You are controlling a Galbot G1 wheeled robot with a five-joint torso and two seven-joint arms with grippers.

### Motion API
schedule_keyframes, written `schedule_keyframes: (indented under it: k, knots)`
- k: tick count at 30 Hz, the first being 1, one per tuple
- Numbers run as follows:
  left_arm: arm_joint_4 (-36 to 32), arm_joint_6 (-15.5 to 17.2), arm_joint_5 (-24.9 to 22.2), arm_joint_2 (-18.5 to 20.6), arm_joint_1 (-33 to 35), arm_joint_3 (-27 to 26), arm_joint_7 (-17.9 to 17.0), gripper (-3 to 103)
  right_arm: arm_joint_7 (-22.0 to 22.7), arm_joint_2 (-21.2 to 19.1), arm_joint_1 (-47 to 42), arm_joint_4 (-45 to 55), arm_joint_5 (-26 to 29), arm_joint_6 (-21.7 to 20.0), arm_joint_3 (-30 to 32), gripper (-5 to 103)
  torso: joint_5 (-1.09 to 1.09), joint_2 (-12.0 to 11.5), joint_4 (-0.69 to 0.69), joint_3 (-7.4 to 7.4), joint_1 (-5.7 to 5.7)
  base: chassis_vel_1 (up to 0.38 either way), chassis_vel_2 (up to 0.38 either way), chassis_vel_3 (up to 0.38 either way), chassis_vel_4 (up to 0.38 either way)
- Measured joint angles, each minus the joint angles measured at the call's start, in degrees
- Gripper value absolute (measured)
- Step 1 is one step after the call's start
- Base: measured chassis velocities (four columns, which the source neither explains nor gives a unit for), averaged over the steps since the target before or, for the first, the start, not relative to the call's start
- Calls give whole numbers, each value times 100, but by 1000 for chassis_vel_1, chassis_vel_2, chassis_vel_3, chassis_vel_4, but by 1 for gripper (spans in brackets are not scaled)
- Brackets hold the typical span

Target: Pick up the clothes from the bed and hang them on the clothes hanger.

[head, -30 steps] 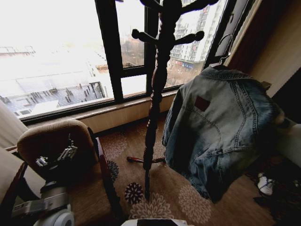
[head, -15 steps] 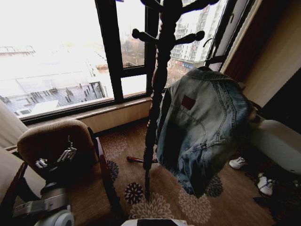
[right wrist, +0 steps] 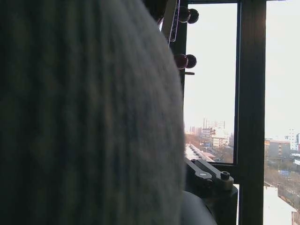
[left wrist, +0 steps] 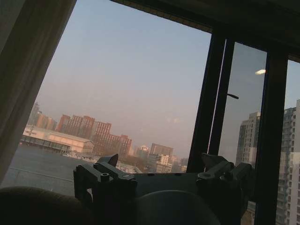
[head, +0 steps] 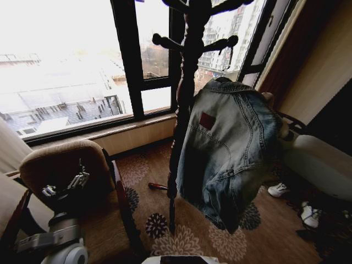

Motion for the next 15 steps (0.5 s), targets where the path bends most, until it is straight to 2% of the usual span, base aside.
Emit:
schedule_keyframes:
  k: [15]
  knots:
    - [-19, -9, -64, 82, -24, 18, 7, 100, -2, -532, -63, 711, 111, -90, 310, 21, -1, 1, 2, -2, -1, 0, 0, 0, 0]
